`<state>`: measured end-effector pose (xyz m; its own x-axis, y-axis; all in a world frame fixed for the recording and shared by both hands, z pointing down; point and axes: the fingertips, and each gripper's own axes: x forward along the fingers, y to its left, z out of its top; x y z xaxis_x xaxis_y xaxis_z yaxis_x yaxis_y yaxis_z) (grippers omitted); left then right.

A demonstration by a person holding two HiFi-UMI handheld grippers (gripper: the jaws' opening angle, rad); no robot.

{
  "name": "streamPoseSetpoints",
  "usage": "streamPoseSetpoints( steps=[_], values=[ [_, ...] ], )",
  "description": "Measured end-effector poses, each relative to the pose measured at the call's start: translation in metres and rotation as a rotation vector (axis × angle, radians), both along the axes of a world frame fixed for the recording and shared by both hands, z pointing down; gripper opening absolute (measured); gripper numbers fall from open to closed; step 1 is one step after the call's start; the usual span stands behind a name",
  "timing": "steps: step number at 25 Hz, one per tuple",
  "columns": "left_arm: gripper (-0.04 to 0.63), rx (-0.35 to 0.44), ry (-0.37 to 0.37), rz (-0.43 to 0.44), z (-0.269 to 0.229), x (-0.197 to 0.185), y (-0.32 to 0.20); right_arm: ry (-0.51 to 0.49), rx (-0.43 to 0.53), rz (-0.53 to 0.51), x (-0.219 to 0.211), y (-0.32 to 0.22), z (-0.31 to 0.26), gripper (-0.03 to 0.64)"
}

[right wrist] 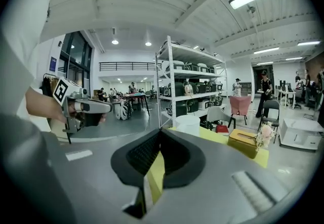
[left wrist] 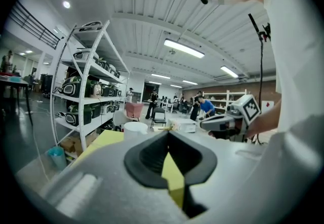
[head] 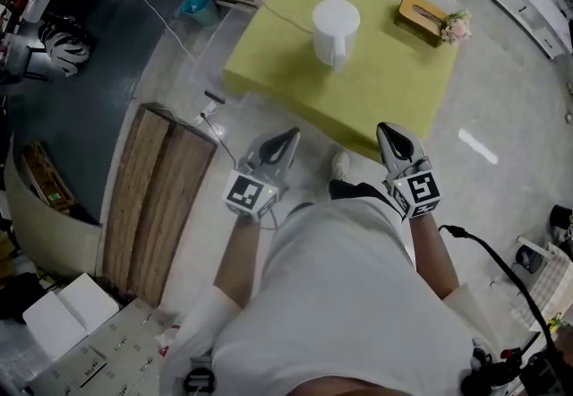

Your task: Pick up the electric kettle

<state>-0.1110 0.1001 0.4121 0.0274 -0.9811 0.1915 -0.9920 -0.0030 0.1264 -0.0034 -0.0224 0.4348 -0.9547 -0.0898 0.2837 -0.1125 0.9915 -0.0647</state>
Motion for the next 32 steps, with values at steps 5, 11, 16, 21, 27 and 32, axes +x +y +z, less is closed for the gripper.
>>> streamPoseSetpoints(
  steps=[5,11,16,21,27,32],
  values=[
    [0.002,-0.021,-0.01,-0.017,0.005,-0.008,-0.028,0.004,-0.011,-0.038,-0.012,-0.028,0.005,-0.003],
    [0.002,-0.049,-0.037,-0.029,0.016,-0.019,-0.061,0.021,-0.021,-0.101,-0.021,-0.052,0.02,-0.003],
    [0.002,-0.05,-0.041,-0.015,0.024,-0.026,-0.081,0.035,-0.026,-0.125,-0.023,-0.063,0.028,-0.003],
    [0.002,-0.067,-0.045,0.016,0.031,-0.031,-0.097,0.047,-0.038,-0.11,-0.018,-0.072,0.032,-0.003],
    [0.002,-0.085,-0.061,0.076,0.046,-0.041,-0.121,0.064,-0.051,-0.072,-0.02,-0.084,0.04,-0.003],
    [0.002,-0.111,-0.073,0.144,0.067,-0.053,-0.139,0.073,-0.051,-0.025,-0.03,-0.093,0.043,-0.003]
  ],
)
